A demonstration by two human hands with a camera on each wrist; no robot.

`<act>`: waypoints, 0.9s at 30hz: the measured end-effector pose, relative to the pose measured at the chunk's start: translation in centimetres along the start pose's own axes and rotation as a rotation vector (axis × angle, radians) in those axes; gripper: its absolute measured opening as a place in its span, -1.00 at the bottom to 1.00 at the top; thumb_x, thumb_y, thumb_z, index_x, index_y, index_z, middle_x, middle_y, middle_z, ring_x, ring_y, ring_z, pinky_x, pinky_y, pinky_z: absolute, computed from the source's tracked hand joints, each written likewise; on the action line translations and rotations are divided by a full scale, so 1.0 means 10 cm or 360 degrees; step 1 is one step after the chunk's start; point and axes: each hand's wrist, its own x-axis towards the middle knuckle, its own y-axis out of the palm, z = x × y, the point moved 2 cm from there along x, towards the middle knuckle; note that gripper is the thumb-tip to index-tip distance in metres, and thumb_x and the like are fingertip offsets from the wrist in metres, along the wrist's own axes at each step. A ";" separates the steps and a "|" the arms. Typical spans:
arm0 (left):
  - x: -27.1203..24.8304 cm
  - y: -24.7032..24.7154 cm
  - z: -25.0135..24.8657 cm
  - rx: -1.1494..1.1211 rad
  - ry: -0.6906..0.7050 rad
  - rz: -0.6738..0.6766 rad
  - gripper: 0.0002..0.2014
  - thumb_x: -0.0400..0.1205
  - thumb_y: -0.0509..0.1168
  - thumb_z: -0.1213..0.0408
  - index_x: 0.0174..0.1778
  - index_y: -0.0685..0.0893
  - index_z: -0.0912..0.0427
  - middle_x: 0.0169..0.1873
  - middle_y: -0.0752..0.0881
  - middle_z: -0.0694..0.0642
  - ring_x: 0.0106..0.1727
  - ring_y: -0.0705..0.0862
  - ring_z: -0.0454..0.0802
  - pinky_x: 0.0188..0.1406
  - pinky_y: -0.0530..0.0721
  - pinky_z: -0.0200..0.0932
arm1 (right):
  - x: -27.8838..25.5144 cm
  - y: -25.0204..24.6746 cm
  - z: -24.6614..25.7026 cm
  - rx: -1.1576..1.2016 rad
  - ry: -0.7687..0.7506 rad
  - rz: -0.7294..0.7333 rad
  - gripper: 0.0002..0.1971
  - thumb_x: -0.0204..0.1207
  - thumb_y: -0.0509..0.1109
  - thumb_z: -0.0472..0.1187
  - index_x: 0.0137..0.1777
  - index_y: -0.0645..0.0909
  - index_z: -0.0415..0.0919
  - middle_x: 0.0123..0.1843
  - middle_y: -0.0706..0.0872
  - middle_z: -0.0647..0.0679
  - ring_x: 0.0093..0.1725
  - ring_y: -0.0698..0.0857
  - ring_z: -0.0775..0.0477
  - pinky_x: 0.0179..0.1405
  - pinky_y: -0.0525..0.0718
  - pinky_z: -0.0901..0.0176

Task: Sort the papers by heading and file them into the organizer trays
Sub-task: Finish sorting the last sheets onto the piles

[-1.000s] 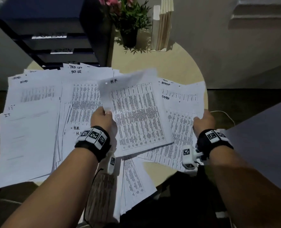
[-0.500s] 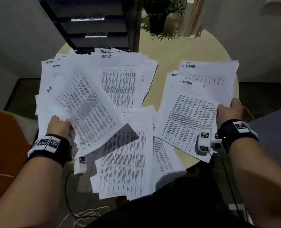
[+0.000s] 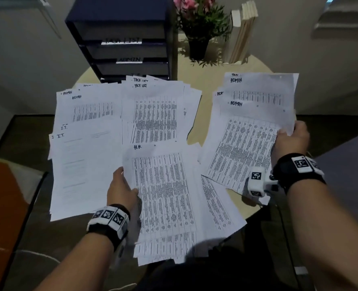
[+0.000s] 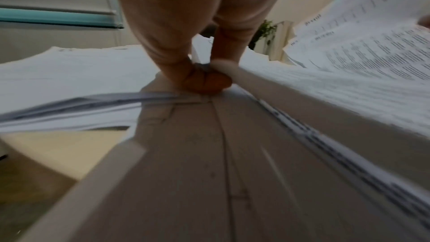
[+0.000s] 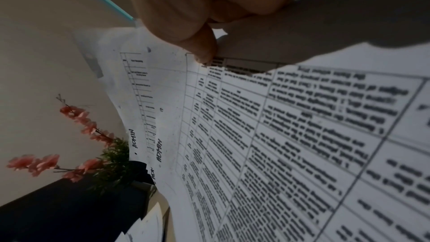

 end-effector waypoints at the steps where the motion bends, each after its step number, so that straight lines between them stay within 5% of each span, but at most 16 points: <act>1: -0.01 0.03 -0.02 0.0030 0.0041 0.0016 -0.15 0.50 0.48 0.53 0.66 0.19 0.20 0.38 0.57 0.30 0.40 0.53 0.30 0.34 0.50 0.10 | -0.01 -0.03 0.06 0.0037 -0.0003 -0.0018 -0.79 0.59 0.26 -0.32 0.18 0.57 -0.17 0.12 0.71 -0.20 0.03 0.69 -0.19 0.00 0.65 0.09; 4: -0.03 0.09 -0.11 0.0281 0.0101 -0.0026 0.11 0.38 0.62 0.41 0.71 0.00 0.17 0.50 0.35 0.36 0.50 0.37 0.30 0.46 0.44 0.12 | -0.04 -0.14 0.32 0.0175 -0.0078 -0.0069 -0.82 0.51 0.27 -0.26 -0.05 0.53 0.08 0.02 0.71 -0.12 -0.07 0.68 -0.09 0.00 0.71 0.02; 8: -0.02 0.07 -0.48 0.0245 0.0285 -0.0194 0.02 0.47 0.56 0.15 0.72 0.03 0.12 0.69 0.01 0.18 0.66 0.09 0.26 0.61 0.19 0.31 | -0.11 -0.32 0.84 0.0227 -0.0415 -0.0063 -0.68 0.45 0.26 -0.40 -0.06 0.55 0.10 -0.06 0.66 -0.07 -0.13 0.58 0.16 -0.08 0.64 0.25; 10: -0.01 0.04 -0.78 -0.0097 0.0496 0.0009 -0.01 0.54 0.46 0.00 0.74 -0.06 0.06 0.72 -0.09 0.07 0.70 0.03 0.07 0.67 0.09 0.16 | -0.18 -0.37 1.07 0.0297 -0.0521 0.0039 -0.61 0.41 0.21 -0.57 -0.05 0.55 -0.01 -0.12 0.64 -0.01 -0.22 0.56 0.28 -0.20 0.53 0.52; 12: -0.02 0.01 -1.09 -0.0567 0.0522 0.0308 -0.05 0.61 0.40 -0.03 0.74 -0.13 -0.07 0.72 -0.14 -0.07 0.57 0.09 -0.19 0.55 0.10 -0.11 | -0.28 -0.37 1.25 0.0460 -0.0552 0.0148 -0.53 0.42 0.23 -0.61 -0.08 0.54 0.07 -0.14 0.66 0.11 -0.23 0.61 0.38 -0.16 0.56 0.52; 14: -0.03 -0.02 -1.41 -0.0767 0.0499 0.0497 -0.05 0.60 0.41 -0.05 0.74 -0.11 -0.10 0.73 -0.04 -0.07 0.56 0.14 -0.20 0.53 0.17 -0.07 | -0.38 -0.34 1.34 0.0645 -0.0553 0.0274 -0.56 0.47 0.30 -0.59 -0.05 0.58 0.06 -0.11 0.73 0.15 -0.14 0.68 0.39 -0.06 0.63 0.43; 16: -0.05 -0.05 -1.61 -0.0850 0.0540 0.0630 -0.08 0.52 0.46 -0.12 0.70 0.12 0.05 0.57 0.42 0.09 0.52 0.43 -0.03 0.51 0.41 0.09 | -0.44 -0.26 1.31 0.0659 -0.0452 0.0400 -0.66 0.51 0.33 -0.52 -0.09 0.58 0.02 -0.14 0.73 0.20 -0.15 0.70 0.39 -0.06 0.65 0.42; 17: -0.07 -0.06 -1.65 -0.0854 0.0568 0.0678 -0.16 0.51 0.48 -0.11 0.59 0.30 0.20 0.23 0.68 0.08 0.22 0.65 0.00 0.25 0.62 0.09 | -0.48 -0.20 1.26 0.0527 -0.0428 0.0439 -0.73 0.54 0.35 -0.45 -0.10 0.57 0.01 -0.15 0.71 0.22 -0.16 0.69 0.38 -0.05 0.67 0.39; 19: -0.10 -0.03 -1.62 -0.0816 0.0624 0.0695 -0.48 0.58 0.47 0.05 0.29 0.52 0.32 -0.35 0.66 -0.10 -0.37 0.61 -0.14 -0.28 0.63 -0.10 | -0.51 -0.05 1.07 0.0360 -0.0365 0.0549 -0.86 0.55 0.38 -0.33 -0.03 0.62 -0.05 -0.07 0.77 0.11 -0.08 0.74 0.18 0.03 0.73 0.20; 20: -0.11 -0.01 -1.56 -0.0819 0.0604 0.0659 -0.65 0.64 0.43 0.22 0.26 0.55 0.28 -0.38 0.65 -0.12 -0.42 0.61 -0.21 -0.31 0.64 -0.15 | -0.52 0.02 0.97 0.0367 -0.0276 0.0623 -0.89 0.56 0.39 -0.30 0.01 0.65 -0.10 -0.05 0.79 0.05 -0.08 0.77 0.09 0.00 0.74 0.16; 22: -0.14 -0.02 -1.43 -0.0793 0.0501 0.0503 -0.72 0.67 0.35 0.44 0.29 0.55 0.22 -0.20 0.67 -0.15 -0.20 0.71 -0.28 -0.01 0.75 -0.25 | -0.51 0.08 0.76 0.0406 -0.0058 0.0685 -0.90 0.61 0.37 -0.30 0.07 0.68 -0.24 -0.16 0.74 -0.05 -0.28 0.71 0.05 -0.26 0.69 0.21; 24: -0.09 -0.11 -1.18 -0.0677 0.0340 0.0228 -0.74 0.68 0.34 0.41 0.26 0.54 0.17 0.07 0.74 0.23 -0.06 0.70 -0.15 0.06 0.77 -0.11 | -0.41 0.03 0.54 0.0349 0.0122 0.0570 -0.88 0.65 0.31 -0.33 0.04 0.68 -0.30 -0.23 0.69 -0.15 -0.36 0.64 -0.03 -0.38 0.64 0.18; 27: 0.13 -0.25 -0.71 -0.0660 0.0097 0.0006 -0.69 0.66 0.37 0.30 0.32 0.57 0.15 -0.10 0.76 0.22 -0.19 0.74 0.16 -0.10 0.74 0.01 | -0.18 -0.11 0.06 -0.0443 0.0098 0.0489 -0.84 0.64 0.29 -0.19 -0.04 0.71 -0.16 -0.09 0.68 -0.09 0.00 0.68 -0.19 -0.04 0.57 0.13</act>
